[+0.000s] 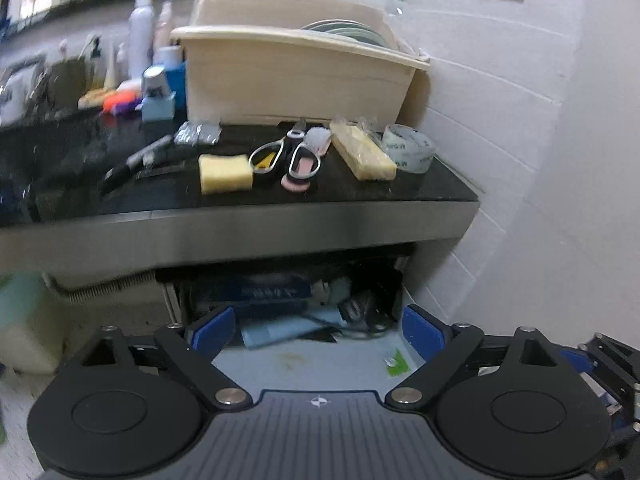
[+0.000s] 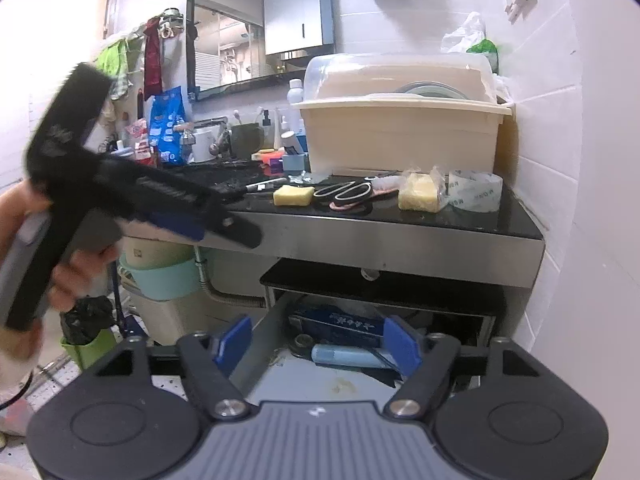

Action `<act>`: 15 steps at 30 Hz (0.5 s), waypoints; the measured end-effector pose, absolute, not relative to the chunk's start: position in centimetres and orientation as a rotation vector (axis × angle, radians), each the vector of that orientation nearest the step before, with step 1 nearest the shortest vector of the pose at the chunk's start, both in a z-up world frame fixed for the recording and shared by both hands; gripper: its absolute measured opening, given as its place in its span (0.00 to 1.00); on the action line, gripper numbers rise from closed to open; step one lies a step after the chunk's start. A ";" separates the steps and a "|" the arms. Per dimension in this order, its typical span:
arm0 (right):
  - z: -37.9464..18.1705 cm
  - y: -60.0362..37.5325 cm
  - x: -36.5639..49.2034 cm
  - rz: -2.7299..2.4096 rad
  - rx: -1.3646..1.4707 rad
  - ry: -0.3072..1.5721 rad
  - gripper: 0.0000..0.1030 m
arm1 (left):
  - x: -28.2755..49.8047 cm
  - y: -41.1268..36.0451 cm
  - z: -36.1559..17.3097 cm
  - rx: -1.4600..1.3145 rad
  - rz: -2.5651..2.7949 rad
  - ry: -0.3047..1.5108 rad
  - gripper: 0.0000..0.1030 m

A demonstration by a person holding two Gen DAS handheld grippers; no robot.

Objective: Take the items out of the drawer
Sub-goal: 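Withdraw the left gripper from the countertop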

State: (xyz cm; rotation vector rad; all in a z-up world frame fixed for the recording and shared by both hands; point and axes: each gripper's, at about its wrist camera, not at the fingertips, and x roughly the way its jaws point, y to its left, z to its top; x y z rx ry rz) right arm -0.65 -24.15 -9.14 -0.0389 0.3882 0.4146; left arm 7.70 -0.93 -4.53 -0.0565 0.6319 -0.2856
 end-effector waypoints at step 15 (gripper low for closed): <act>-15.3 -21.2 -0.3 0.388 -0.111 0.537 0.71 | 1.2 0.6 -7.9 -0.014 -0.224 0.690 0.94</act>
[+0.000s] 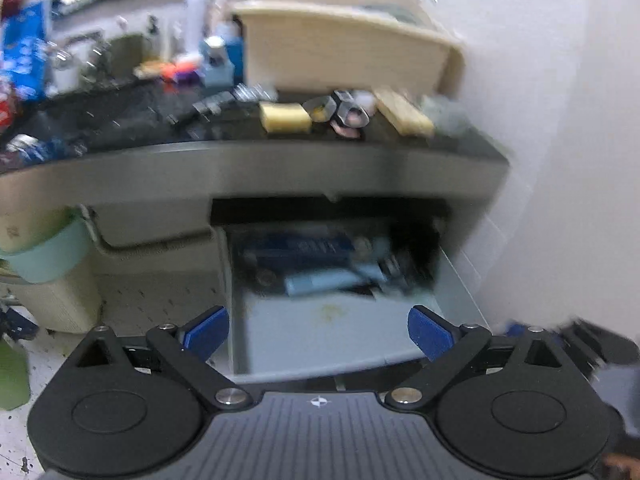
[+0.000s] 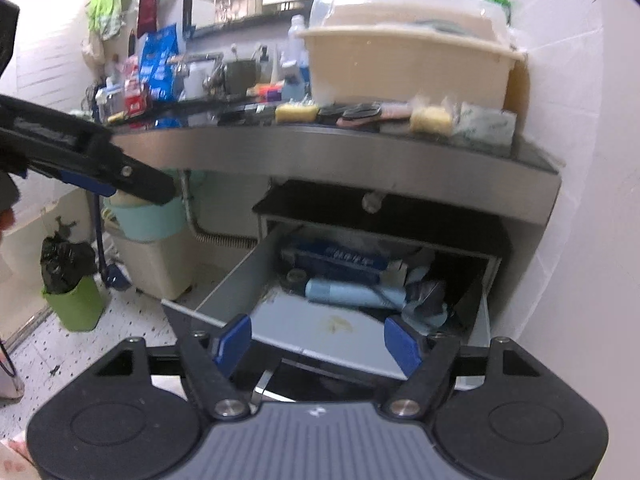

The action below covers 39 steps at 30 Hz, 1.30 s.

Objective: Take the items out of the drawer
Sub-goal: 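Withdraw the left gripper from the countertop, then move the right gripper down to the open drawer's front handle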

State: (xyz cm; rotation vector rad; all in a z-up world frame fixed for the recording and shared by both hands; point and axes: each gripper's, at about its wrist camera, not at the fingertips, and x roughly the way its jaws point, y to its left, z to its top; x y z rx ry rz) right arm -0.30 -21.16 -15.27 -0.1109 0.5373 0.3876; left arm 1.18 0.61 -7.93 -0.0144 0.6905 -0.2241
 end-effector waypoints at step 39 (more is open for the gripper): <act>-29.8 -10.6 5.0 0.570 -0.926 0.773 0.41 | -1.1 5.5 -11.6 -0.128 -0.166 0.822 0.94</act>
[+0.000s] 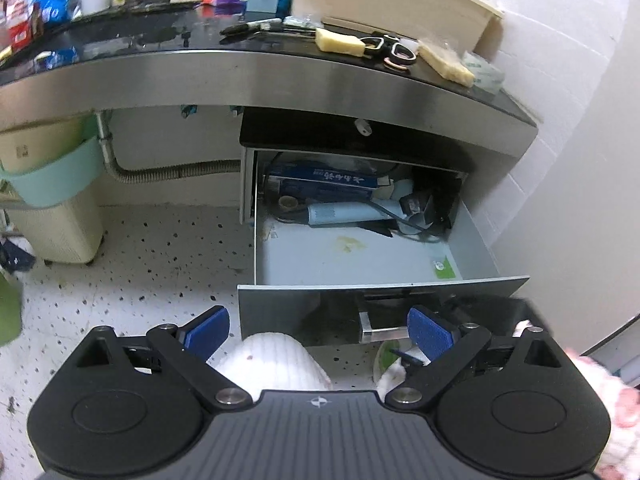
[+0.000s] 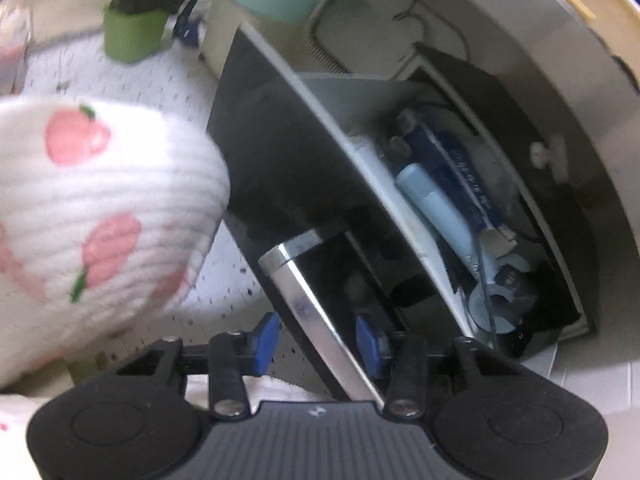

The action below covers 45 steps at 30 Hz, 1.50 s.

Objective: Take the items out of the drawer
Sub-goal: 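Move the right gripper down to the open drawer's front handle, then push the drawer shut with the right gripper at its silver handle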

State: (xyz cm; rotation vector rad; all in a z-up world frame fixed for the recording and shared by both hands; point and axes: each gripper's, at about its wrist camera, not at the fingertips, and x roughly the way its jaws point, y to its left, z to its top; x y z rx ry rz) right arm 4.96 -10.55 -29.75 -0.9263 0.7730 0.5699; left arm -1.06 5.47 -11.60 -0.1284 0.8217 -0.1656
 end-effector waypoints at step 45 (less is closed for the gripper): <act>-31.8 -8.9 13.3 0.564 -1.146 0.805 0.22 | 0.5 6.1 -11.7 -0.150 -0.141 0.844 0.94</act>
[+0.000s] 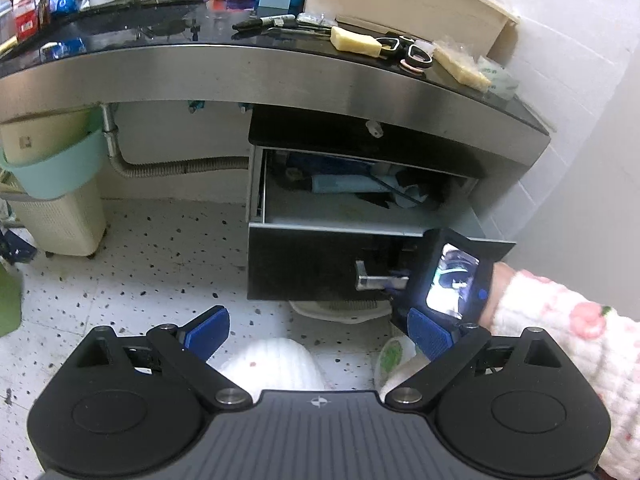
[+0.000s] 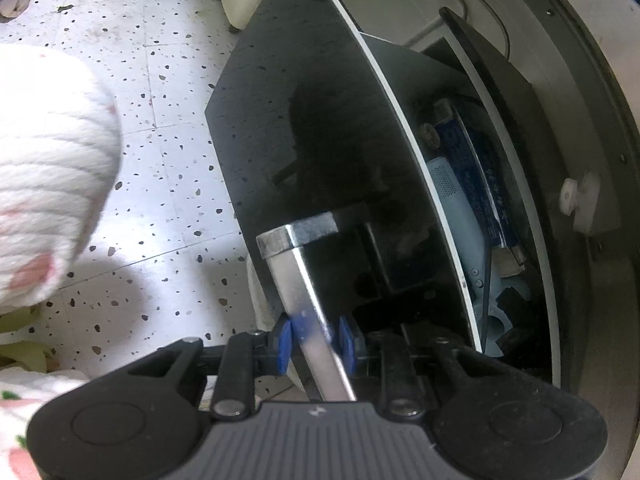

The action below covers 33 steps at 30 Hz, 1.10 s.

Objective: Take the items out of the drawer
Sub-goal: 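Push the drawer shut with the right gripper at its silver handle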

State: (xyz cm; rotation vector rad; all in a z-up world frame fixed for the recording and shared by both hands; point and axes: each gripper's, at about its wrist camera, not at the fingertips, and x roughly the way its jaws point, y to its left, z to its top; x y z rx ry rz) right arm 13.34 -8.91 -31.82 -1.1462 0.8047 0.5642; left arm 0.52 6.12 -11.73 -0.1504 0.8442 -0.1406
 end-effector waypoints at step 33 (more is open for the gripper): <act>-32.0 -7.7 26.5 0.493 -1.235 0.811 0.21 | 3.6 7.8 -10.8 -0.073 -0.092 0.871 0.94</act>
